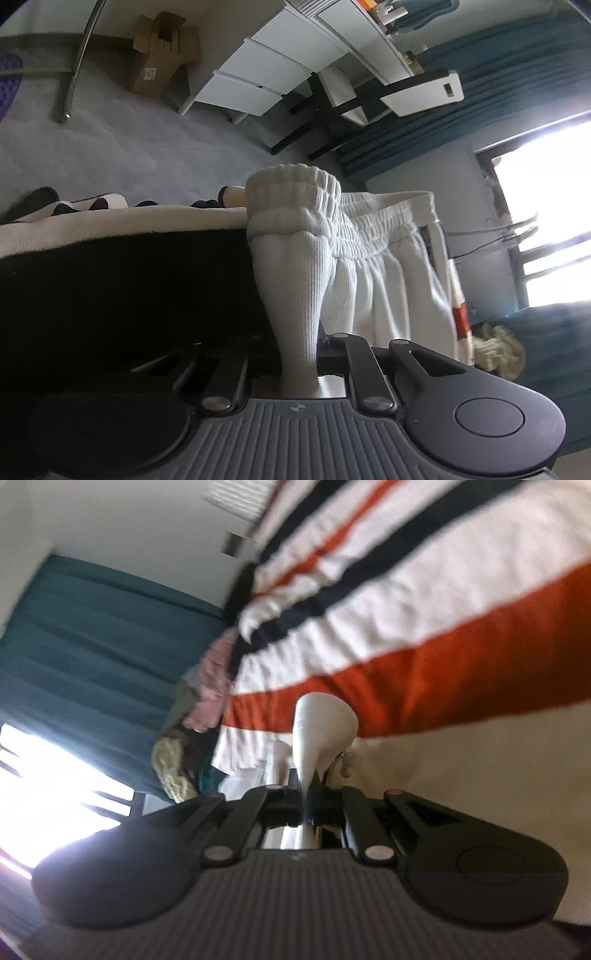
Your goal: Fold clothes
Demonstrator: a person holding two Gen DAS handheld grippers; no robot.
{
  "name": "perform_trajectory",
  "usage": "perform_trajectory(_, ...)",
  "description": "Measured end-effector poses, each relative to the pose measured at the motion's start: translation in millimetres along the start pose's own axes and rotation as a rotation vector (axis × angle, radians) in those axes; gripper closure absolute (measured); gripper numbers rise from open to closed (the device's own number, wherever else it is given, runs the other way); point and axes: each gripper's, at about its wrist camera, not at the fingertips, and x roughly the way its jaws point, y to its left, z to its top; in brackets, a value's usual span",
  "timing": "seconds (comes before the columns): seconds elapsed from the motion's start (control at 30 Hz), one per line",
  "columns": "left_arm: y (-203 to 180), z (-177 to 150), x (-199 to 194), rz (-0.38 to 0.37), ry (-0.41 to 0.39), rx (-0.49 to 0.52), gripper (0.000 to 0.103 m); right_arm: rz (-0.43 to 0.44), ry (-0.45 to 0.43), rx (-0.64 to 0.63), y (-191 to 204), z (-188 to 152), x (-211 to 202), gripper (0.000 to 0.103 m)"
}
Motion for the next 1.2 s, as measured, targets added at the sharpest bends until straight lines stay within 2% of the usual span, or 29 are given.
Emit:
perform_trajectory(0.1, -3.6, -0.1, -15.6, -0.041, -0.069, 0.002, 0.092, 0.002, -0.005, -0.064, 8.6, 1.5, -4.0, 0.098)
perform_trajectory(0.17, -14.5, -3.2, -29.1, -0.095, -0.136, 0.016, 0.093, 0.001, -0.007, -0.104, 13.9, 2.8, -6.4, 0.098)
perform_trajectory(0.3, -36.7, -9.8, -46.5, -0.179, -0.242, 0.026, 0.093, -0.019, -0.005, -0.093, 21.8, 6.5, -1.9, 0.098)
perform_trajectory(0.43, -59.1, -14.9, -47.4, -0.227, -0.317, -0.006, 0.093, -0.004, -0.023, -0.201, 59.4, 14.8, 6.2, 0.098)
perform_trajectory(0.57, -89.7, -20.4, -31.6, -0.257, -0.385, -0.030, 0.093, 0.001, -0.043, -0.289, 110.0, 21.8, 34.1, 0.098)
perform_trajectory(0.73, -141.1, -17.7, 12.3, -0.267, -0.445, -0.027, 0.093, -0.024, -0.079, -0.405, 170.9, 10.9, 105.6, 0.098)
perform_trajectory(0.87, -189.2, -6.7, 69.5, -0.245, -0.482, 0.048, 0.093, -0.057, -0.085, -0.487, 206.1, -8.7, 183.4, 0.098)
perform_trajectory(0.97, -220.9, -5.1, 116.2, -0.217, -0.504, 0.099, 0.093, -0.082, -0.070, -0.567, 218.3, -30.1, 253.2, 0.098)
perform_trajectory(1.07, -244.8, -12.2, 165.2, -0.158, -0.523, 0.148, 0.092, -0.116, -0.052, -0.663, 224.3, -54.2, 321.3, 0.098)
perform_trajectory(1.17, -258.2, -18.9, 205.1, -0.072, -0.506, 0.167, 0.091, -0.203, -0.006, -0.732, 214.8, -73.3, 379.8, 0.098)
perform_trajectory(1.2, -261.8, -20.9, 217.4, -0.042, -0.498, 0.170, 0.086, -0.223, 0.013, -0.742, 210.6, -78.7, 392.1, 0.097)
